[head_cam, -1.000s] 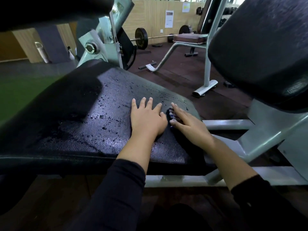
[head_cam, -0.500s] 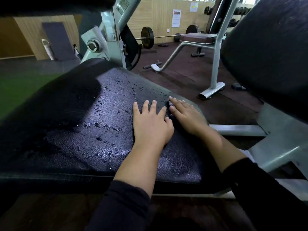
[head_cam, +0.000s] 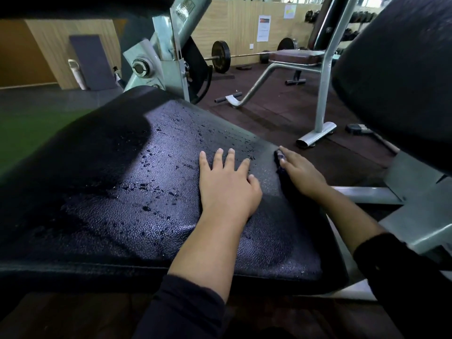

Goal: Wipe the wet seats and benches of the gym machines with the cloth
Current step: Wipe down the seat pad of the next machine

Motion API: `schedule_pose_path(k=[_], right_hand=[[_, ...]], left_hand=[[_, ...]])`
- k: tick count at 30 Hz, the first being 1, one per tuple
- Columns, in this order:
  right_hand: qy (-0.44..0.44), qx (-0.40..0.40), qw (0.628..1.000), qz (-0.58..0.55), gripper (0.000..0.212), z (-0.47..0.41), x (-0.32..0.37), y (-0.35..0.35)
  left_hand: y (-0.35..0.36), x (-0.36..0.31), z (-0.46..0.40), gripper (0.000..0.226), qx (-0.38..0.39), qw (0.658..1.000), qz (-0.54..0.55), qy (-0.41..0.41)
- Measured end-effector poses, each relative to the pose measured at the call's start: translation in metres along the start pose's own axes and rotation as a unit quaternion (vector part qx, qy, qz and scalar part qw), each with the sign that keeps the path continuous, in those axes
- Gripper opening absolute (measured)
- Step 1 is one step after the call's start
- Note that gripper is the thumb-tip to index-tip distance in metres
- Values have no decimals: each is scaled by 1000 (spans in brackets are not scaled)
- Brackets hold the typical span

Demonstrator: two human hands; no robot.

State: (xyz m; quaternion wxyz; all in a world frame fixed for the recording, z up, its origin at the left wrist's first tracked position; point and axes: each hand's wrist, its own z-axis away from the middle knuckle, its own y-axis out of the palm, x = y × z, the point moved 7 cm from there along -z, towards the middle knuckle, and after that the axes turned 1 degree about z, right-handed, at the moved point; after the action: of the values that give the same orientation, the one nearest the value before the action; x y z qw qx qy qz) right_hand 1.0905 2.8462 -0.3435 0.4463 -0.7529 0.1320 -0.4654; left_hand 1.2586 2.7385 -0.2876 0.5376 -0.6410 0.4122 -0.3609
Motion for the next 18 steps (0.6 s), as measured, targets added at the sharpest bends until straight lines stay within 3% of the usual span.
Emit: schedule_pose_path(k=[4,8,13,18], right_hand=[[-22,7,998,66,46,21,25,5],[-50,16,997,63,43,-15,45,11],[29,30,998,-38,43,-62,-10,8],[68,2,983,-171,44,-18,-43,2]], left_hand=[[1,-1,-1,54,1,1000,-5,-3],[1,-1,-1,53,-2,1000,-9,-5],[1,-1,-1,54,3,1000,-4,-6],[3,-1,-2,54,4,1000,-4,-3]])
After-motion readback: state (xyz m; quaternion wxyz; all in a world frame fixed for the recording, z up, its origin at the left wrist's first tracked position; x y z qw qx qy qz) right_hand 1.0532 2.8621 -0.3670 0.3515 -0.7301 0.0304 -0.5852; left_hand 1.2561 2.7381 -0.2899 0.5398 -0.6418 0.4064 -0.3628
